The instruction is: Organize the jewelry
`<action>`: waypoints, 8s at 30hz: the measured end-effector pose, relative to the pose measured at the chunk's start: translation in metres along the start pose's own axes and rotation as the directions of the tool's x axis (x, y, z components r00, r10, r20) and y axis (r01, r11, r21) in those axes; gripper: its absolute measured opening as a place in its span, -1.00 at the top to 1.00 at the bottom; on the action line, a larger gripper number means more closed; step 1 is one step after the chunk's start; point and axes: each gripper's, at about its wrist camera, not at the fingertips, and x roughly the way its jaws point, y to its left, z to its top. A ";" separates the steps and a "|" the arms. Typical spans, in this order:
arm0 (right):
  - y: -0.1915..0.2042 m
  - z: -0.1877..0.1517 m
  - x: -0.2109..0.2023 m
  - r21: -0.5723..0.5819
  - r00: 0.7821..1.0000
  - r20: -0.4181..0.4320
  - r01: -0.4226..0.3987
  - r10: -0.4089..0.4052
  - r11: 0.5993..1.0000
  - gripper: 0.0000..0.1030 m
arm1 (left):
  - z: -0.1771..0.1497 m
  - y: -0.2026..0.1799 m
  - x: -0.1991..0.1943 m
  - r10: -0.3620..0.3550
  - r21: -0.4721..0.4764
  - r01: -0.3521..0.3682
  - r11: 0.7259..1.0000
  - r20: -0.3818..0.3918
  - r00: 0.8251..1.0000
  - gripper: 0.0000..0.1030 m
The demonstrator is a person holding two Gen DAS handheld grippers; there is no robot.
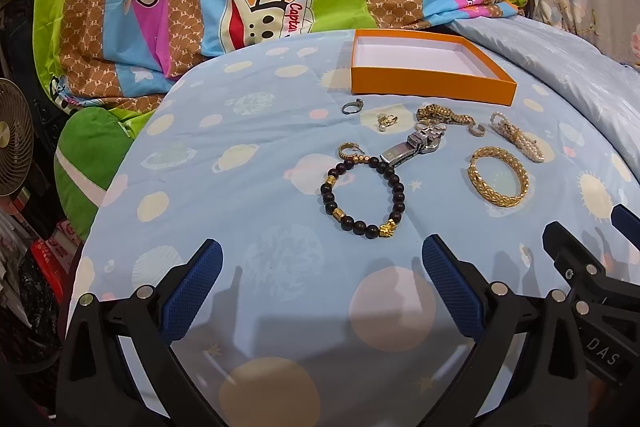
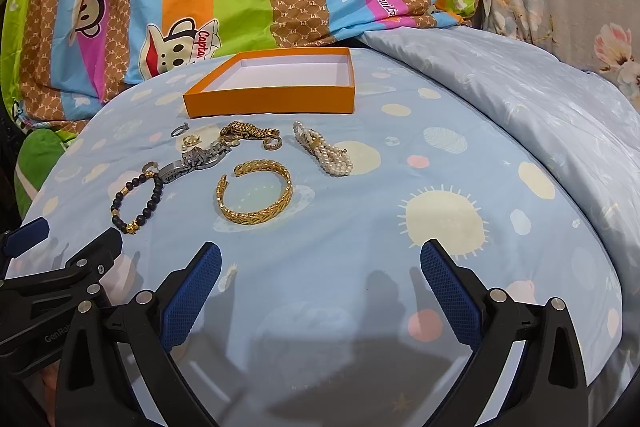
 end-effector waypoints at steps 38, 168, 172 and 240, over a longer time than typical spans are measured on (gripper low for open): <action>0.000 0.000 0.000 0.000 1.000 -0.001 0.001 -0.001 1.000 -0.90 | 0.000 0.000 0.000 0.000 -0.001 0.000 1.000 0.001 1.000 -0.89; -0.018 0.200 0.089 0.069 0.985 0.060 -0.167 0.163 0.984 -0.02 | 0.220 -0.032 0.055 -0.274 0.086 0.263 0.961 0.165 0.948 0.87; -0.015 0.223 0.129 0.066 0.988 0.039 -0.154 0.152 0.986 -0.02 | 0.243 -0.042 0.092 -0.275 0.069 0.267 0.961 0.152 0.949 0.87; -0.022 0.075 0.086 0.058 0.985 -0.108 -0.129 0.135 0.990 -0.20 | 0.058 -0.006 0.052 -0.282 -0.105 0.283 0.953 0.020 0.959 0.08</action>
